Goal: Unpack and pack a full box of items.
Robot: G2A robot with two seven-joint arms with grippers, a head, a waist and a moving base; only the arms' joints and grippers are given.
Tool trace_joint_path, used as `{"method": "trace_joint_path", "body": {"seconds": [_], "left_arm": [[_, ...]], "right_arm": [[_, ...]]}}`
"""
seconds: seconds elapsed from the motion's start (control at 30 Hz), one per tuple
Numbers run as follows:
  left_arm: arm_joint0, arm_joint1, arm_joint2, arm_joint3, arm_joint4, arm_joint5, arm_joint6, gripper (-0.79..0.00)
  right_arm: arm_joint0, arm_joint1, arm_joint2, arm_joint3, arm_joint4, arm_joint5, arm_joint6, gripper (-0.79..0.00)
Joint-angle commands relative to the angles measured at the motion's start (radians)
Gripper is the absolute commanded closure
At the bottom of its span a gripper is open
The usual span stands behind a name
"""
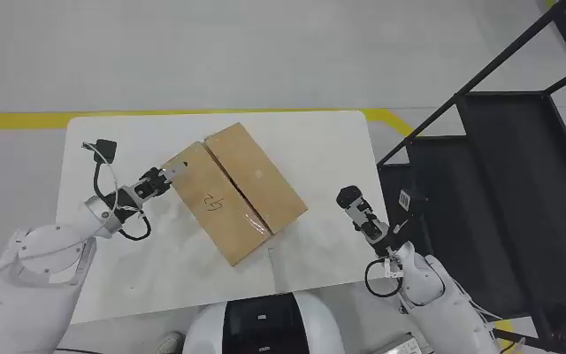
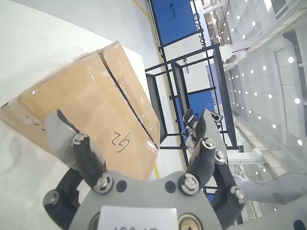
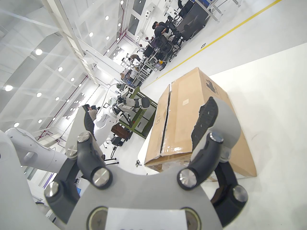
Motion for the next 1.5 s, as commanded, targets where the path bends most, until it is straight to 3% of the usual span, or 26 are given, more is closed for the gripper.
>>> {"method": "trace_joint_path", "body": {"seconds": [0.0, 0.3, 0.5, 0.8, 1.07, 1.2, 1.47], "left_arm": [[0.000, 0.000, 0.000, 0.000, 0.000, 0.000, 0.000, -0.784], [-0.037, 0.002, 0.018, 0.078, 0.155, 0.056, 0.005, -0.785], [-0.098, 0.008, -0.008, 0.193, 0.280, 0.000, 0.018, -0.785], [-0.181, 0.010, -0.019, 0.338, 0.335, -0.029, 0.013, -0.785], [-0.306, -0.017, 0.120, 0.467, 0.438, 0.019, 0.087, -0.785], [-0.369, -0.042, 0.196, 0.551, 0.404, 0.054, 0.115, -0.785], [-0.440, -0.081, 0.322, 0.629, 0.407, 0.022, 0.115, -0.785]], "right_arm": [[0.000, 0.000, 0.000, 0.000, 0.000, 0.000, 0.000, -0.785], [0.002, 0.000, -0.036, -0.006, -0.006, 0.120, 0.109, -0.785], [0.011, 0.001, -0.096, 0.026, 0.054, 0.249, 0.275, -0.785], [0.059, -0.014, -0.206, 0.066, 0.042, 0.304, 0.315, -0.785], [0.075, -0.017, -0.226, 0.069, 0.044, 0.304, 0.326, -0.785], [0.072, -0.015, -0.219, 0.064, 0.062, 0.301, 0.333, -0.785], [0.069, -0.012, -0.199, 0.062, 0.095, 0.290, 0.346, -0.785]]}}
